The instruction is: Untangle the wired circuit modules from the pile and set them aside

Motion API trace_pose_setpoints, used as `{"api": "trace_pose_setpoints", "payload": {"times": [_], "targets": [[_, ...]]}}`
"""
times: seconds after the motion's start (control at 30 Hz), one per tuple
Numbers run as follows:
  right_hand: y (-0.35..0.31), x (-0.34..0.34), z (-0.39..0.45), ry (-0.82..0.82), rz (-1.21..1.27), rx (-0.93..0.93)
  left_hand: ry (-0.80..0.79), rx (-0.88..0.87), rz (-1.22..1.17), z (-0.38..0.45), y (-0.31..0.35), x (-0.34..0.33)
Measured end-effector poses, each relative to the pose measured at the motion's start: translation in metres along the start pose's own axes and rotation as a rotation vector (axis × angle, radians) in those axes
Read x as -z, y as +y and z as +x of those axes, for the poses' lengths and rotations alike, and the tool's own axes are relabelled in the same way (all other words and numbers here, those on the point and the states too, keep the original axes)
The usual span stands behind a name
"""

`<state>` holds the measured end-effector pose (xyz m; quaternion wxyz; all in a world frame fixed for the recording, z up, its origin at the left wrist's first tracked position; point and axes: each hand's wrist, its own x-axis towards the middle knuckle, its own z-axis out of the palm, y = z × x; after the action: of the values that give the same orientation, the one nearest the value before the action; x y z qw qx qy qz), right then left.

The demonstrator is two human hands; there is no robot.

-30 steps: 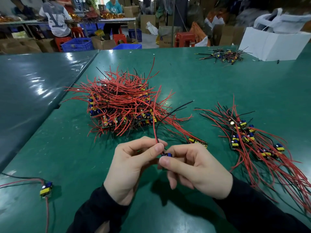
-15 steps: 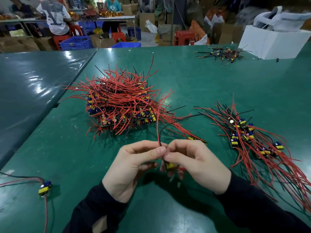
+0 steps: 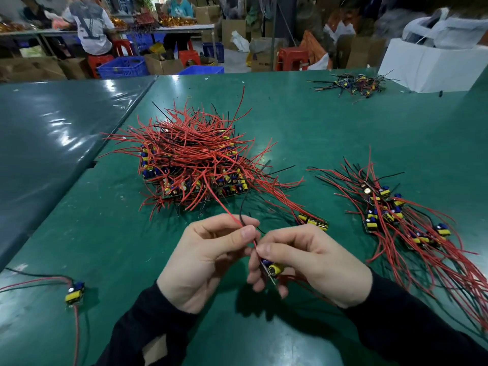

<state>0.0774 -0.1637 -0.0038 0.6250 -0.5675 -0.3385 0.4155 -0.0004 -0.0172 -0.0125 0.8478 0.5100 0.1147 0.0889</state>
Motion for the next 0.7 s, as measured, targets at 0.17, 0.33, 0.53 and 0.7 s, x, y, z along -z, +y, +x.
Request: {"api": "trace_pose_setpoints", "payload": {"times": [0.17,0.33,0.53,0.7], "targets": [[0.009,-0.004,0.003,0.192,-0.272,0.093,0.252,-0.298,0.293,0.001,-0.01,-0.009],[0.007,-0.005,0.005,0.191,-0.187,0.009,0.159,0.035,0.089,0.004,-0.004,-0.002],[-0.001,-0.001,0.003,-0.056,0.338,-0.152,-0.034,0.141,-0.32,-0.001,0.007,0.005],[0.002,-0.002,0.003,-0.064,0.218,-0.1,0.118,0.012,-0.153,0.002,0.007,-0.002]]}}
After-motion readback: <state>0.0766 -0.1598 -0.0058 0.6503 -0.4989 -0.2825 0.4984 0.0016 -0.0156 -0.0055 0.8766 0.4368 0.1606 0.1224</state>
